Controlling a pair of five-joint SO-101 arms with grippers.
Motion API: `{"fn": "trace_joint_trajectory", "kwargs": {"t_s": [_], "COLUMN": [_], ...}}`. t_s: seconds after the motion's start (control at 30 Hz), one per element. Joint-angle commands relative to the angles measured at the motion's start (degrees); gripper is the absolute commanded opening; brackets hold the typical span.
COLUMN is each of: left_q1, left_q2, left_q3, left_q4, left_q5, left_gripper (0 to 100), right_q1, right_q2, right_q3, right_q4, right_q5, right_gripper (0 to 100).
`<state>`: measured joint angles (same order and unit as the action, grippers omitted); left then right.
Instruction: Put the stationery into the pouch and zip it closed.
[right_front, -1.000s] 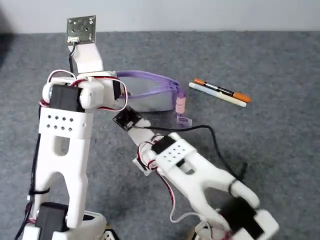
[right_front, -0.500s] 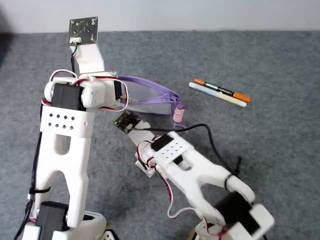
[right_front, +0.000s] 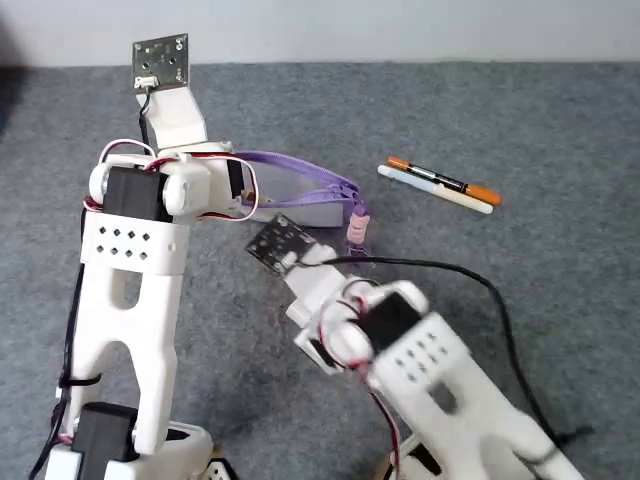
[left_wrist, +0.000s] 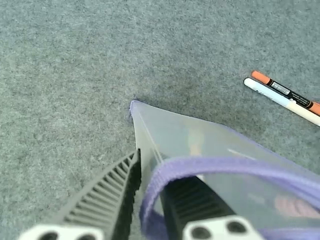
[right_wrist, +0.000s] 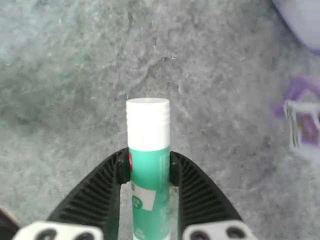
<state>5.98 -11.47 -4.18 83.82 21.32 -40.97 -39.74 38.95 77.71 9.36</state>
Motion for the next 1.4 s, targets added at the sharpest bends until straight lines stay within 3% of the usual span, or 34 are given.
{"fn": "trace_joint_trajectory", "kwargs": {"t_s": [0.0,0.17,0.37,0.8,1.13,1.37], "left_q1": [-0.6,-0.3,-0.3,-0.3,-0.3,-0.3], "left_q2": [-0.5,-0.4,-0.4,-0.3,-0.1,0.0], "left_q3": [-0.9,-0.9,-0.9,-0.9,-0.7,-0.7], "left_q4": [-0.4,-0.4,-0.4,-0.3,-0.1,-0.1], "left_q5": [0.9,0.9,0.9,0.9,0.7,0.7], "left_gripper": [3,3,3,3,3,3], "right_q1": [0.3,0.7,0.7,1.3,5.9,5.9], "right_q2": [-10.2,-20.9,-26.7,-26.7,-26.7,-26.1], "right_q3": [-1.8,-2.1,-2.1,1.4,20.0,26.6], "right_q4": [4.4,5.7,-5.0,-47.3,-79.3,-89.0], "right_q5": [0.4,0.4,0.5,4.1,3.6,-0.9], "right_gripper": [0.8,0.8,0.8,0.8,0.8,0.8]}}
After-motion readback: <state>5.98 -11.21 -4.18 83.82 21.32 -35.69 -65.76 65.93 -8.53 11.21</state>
